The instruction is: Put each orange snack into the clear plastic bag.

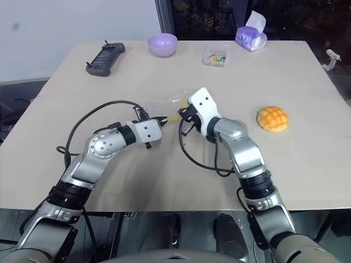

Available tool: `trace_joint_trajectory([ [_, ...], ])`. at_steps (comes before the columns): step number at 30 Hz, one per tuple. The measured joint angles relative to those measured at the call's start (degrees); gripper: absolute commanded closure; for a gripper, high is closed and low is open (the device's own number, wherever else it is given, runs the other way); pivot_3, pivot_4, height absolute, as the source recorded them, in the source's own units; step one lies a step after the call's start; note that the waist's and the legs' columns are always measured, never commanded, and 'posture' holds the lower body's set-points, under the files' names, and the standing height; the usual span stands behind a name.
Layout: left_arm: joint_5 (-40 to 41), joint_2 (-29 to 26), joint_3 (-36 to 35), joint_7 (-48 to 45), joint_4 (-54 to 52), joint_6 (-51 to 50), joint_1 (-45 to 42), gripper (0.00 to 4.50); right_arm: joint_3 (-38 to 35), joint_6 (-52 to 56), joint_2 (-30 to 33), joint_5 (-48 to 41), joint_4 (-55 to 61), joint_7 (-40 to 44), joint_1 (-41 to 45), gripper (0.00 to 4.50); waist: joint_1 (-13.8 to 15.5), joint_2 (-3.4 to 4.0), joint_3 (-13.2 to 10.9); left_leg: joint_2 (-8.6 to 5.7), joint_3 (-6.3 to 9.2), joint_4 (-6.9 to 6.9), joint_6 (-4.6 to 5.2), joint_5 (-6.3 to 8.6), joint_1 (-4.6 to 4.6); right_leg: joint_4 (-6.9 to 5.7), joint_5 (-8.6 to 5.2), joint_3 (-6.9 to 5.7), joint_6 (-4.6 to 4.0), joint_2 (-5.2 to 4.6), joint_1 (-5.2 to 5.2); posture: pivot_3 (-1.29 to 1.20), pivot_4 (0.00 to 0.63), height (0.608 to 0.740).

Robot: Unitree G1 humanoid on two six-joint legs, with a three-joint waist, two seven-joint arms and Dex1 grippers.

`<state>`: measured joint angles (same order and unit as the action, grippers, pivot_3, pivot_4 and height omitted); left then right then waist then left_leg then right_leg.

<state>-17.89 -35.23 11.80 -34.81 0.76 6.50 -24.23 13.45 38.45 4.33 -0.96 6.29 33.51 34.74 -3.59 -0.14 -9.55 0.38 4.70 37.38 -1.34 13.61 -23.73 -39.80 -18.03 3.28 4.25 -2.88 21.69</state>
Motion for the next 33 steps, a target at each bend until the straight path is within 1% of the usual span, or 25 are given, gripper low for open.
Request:
trace_joint_trajectory([
  [6,0.04,0.08,-0.01,0.01,-0.17,0.00,0.06,4.50,-0.96,0.09,-1.86,-1.74,-4.86,-2.74,0.85,4.48,0.03,0.00,0.00,0.00,0.00,0.00,0.00,0.00,0.00,-0.01,0.00,0.00,0.00,0.00,0.01,0.00,0.150,0.740],
  [12,0.07,0.08,-0.01,0.01,-0.64,-0.01,0.56,4.50,-1.44,0.10,-1.71,-2.79,-5.70,-3.88,0.99,4.48,-0.16,0.00,0.00,0.00,0.00,0.00,0.00,0.00,0.00,-0.01,0.00,0.01,0.00,0.00,0.01,0.00,0.150,0.740],
  [20,0.07,0.64,-0.01,0.02,-1.64,-0.22,0.82,4.50,-0.77,0.39,-1.74,-4.05,-5.21,-3.99,0.95,4.48,-0.17,0.00,0.00,0.00,0.00,0.00,0.00,0.00,0.00,-0.01,0.00,0.00,0.00,0.01,0.01,0.00,0.150,0.740],
  [26,0.06,0.63,-0.01,0.02,-1.63,-0.25,0.81,4.50,-0.23,0.72,-1.79,-7.14,-1.87,-2.53,-0.09,4.48,-0.16,0.00,0.00,0.00,0.02,0.00,0.00,0.00,0.00,-0.01,0.00,0.00,0.00,0.00,0.01,0.00,0.150,0.740],
  [29,0.03,0.62,-0.01,0.02,-1.58,-0.25,0.80,4.50,0.52,1.59,-0.75,-8.11,-0.62,-1.49,-0.67,4.48,-0.15,0.00,0.00,0.00,0.04,0.00,0.00,0.00,0.00,-0.01,0.00,-0.01,0.00,0.00,0.01,0.00,0.150,0.740],
  [33,0.03,0.61,-0.01,0.02,-1.54,-0.24,0.79,4.50,0.51,3.72,-0.70,-8.84,-0.68,-2.16,-0.84,4.48,-0.13,0.00,0.00,0.00,0.04,0.00,0.00,0.00,0.00,-0.01,0.00,-0.01,0.00,0.00,0.00,0.00,0.150,0.740],
])
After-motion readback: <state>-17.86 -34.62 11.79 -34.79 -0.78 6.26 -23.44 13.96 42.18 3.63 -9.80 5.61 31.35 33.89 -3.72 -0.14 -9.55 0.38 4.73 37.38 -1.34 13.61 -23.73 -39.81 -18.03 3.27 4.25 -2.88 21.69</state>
